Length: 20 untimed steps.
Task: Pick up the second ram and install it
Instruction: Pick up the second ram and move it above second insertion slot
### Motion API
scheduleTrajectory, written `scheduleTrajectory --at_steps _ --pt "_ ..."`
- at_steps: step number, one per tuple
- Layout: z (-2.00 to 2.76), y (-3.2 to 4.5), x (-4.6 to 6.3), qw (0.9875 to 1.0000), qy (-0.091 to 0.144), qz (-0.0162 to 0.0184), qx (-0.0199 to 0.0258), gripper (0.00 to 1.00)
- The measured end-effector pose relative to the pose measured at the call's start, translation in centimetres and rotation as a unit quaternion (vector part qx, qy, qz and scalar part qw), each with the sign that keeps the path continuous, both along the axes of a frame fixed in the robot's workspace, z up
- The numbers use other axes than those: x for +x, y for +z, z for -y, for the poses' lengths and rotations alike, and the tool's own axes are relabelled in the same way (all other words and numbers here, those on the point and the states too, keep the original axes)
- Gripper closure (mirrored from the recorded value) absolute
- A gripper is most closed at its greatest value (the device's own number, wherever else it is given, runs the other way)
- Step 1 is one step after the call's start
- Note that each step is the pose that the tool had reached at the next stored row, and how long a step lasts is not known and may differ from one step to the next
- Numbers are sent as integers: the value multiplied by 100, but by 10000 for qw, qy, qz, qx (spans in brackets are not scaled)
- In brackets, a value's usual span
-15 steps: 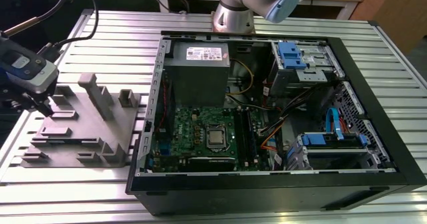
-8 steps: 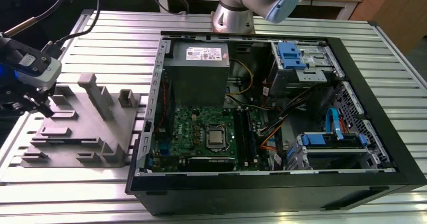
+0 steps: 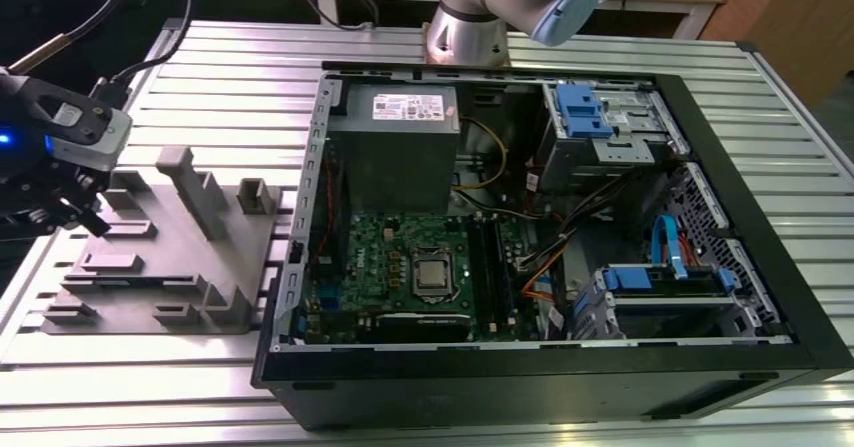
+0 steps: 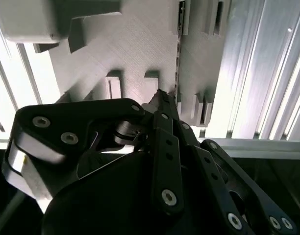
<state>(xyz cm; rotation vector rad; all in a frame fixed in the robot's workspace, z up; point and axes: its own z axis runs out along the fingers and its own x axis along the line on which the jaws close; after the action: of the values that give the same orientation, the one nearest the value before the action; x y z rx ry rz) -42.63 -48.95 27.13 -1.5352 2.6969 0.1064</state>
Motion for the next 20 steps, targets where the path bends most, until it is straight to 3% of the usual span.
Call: scheduleTrajectory --at_steps 4,7,11,14,16,20 --pt "0 -21 0 9993 367 0 0 93" --pt "0 -36 0 9980 637 1 0 93" --pt "0 -56 0 9950 1003 0 0 93" --pt "0 -69 0 9919 1272 0 -1 93" --pt "0 -69 0 9901 1403 -14 -48 93" --pt "0 -72 0 9867 1615 -51 -200 93"
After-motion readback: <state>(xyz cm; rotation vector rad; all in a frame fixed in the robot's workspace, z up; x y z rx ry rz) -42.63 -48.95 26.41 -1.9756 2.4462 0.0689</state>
